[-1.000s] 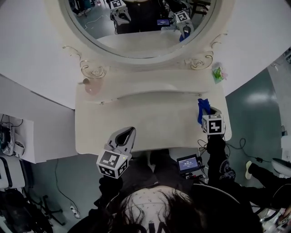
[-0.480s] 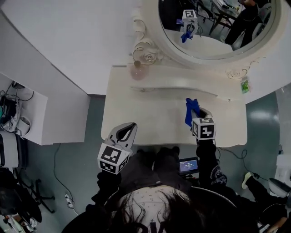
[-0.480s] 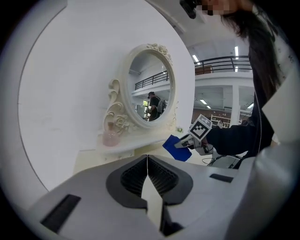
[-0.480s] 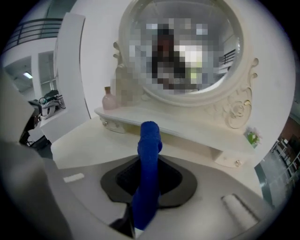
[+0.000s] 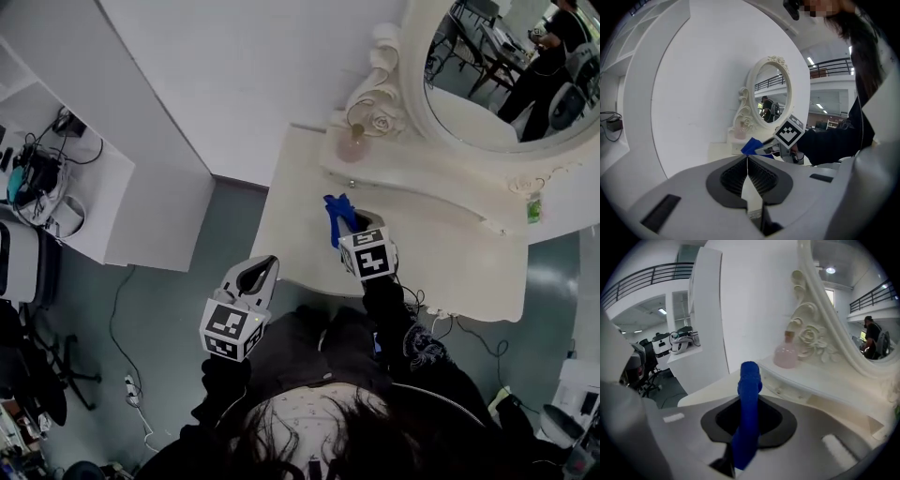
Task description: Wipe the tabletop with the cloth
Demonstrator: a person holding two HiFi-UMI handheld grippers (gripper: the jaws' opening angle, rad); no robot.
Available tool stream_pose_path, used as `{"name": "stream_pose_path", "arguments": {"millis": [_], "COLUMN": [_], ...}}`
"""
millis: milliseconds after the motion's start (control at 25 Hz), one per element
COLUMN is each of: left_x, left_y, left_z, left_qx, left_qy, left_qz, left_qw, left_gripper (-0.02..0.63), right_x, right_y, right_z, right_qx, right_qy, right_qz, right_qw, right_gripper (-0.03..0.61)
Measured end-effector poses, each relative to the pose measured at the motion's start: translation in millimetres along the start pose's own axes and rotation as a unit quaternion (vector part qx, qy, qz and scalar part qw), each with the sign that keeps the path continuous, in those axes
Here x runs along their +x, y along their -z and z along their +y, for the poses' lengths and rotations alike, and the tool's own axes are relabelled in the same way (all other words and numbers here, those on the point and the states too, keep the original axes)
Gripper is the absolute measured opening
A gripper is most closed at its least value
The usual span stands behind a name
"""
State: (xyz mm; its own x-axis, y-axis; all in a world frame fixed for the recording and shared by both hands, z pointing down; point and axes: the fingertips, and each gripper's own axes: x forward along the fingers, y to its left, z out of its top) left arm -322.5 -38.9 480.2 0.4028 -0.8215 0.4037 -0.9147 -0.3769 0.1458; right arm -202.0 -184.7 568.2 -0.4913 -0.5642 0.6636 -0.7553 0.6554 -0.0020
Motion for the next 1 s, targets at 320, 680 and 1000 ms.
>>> {"name": "stream_pose_path", "arguments": {"millis": [320, 680, 1000], "left_x": [-51, -84, -63], "left_y": [14, 34, 20], "left_z": [38, 56, 37], "left_qx": [-0.030, -0.047, -0.027], "left_qy": [-0.064, -0.101, -0.079], "left_qz": [-0.001, 0.016, 0.012], "left_qw": [0.9975, 0.9936, 0.9964], "left_gripper": [0.002, 0.002, 0.002], "right_x": [57, 100, 94], "right_y": [-20, 23, 37], "right_z": [126, 156, 140], "right_qx": [-0.047, -0.123, -0.194], "right_qy": [-0.099, -0.098, -0.078], "right_qz": [0.015, 0.075, 0.057], "right_qw": [0.994, 0.985, 0.976], "right_gripper": [0.074, 0.074, 0.072]}}
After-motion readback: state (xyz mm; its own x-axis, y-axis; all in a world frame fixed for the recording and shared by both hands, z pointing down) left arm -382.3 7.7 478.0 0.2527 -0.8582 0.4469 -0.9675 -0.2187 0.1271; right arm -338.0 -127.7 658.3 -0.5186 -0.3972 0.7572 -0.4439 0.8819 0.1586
